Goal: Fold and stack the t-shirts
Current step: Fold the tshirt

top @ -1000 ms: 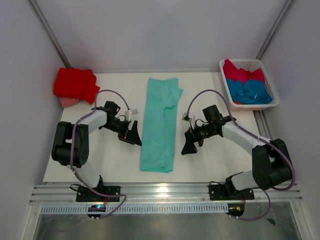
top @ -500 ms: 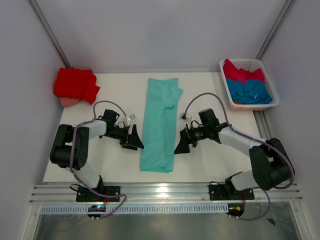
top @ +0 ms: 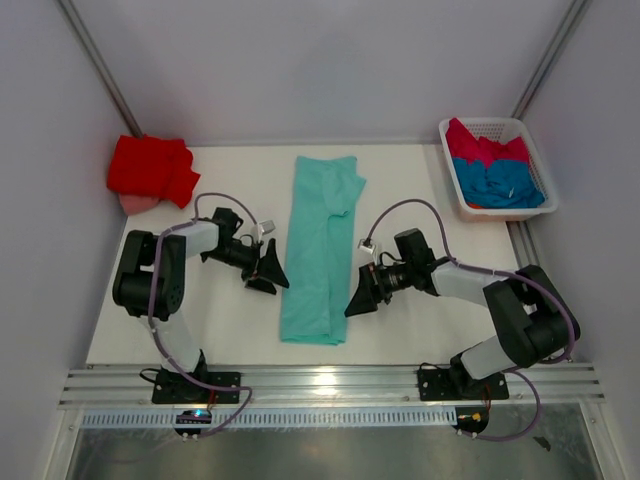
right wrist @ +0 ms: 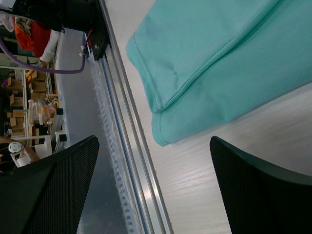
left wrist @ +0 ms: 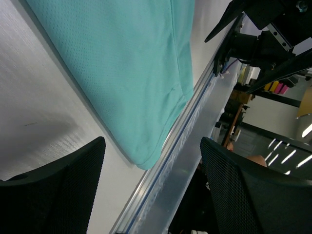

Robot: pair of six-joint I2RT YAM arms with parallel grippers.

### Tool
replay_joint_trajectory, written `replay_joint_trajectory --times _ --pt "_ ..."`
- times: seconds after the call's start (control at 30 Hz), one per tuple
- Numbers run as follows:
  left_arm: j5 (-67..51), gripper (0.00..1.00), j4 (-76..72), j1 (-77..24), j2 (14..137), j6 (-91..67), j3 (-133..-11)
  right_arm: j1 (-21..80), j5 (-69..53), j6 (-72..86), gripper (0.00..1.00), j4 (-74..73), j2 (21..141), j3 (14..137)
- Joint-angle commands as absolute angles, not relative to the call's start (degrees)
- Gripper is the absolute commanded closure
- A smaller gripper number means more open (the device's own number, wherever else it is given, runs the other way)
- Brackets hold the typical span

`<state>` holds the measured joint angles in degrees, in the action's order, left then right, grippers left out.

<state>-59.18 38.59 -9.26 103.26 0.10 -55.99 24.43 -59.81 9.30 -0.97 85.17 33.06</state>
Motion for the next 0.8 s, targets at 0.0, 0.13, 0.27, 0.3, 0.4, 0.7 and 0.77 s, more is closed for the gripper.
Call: replay_joint_trajectory --times 0.0,0.13,0.27,0.3,0.4,0.7,0.77 --pt "-62.84 0.19 42.54 -9.23 104.15 1.58 -55.37 24.96 -62.23 11.34 0.01 3.17 85.34 32.61" --pt "-64.51 0.20 43.33 -9.23 103.72 1.85 -54.23 25.22 -62.49 10.63 0.01 2.46 86.57 32.34" --pt "-65.56 0.21 42.72 -9.23 102.92 1.84 -53.53 27.42 -61.18 9.06 0.01 2.20 86.75 32.52" --pt "-65.91 0.21 42.45 -9.23 102.92 2.02 -53.53 28.29 -60.39 8.62 0.01 1.94 86.49 32.69" --pt "-66.27 0.22 42.36 -9.23 101.96 3.51 -54.14 28.65 -57.32 5.90 0.01 -0.87 84.73 35.06" --pt "-50.84 0.21 40.77 -11.33 91.42 9.73 -60.28 28.74 -44.22 -4.46 0.01 -13.78 78.75 43.32" --pt "-46.25 0.21 44.19 -12.56 89.22 14.30 -62.92 28.74 -39.68 -7.46 0.01 -20.02 77.79 47.61"
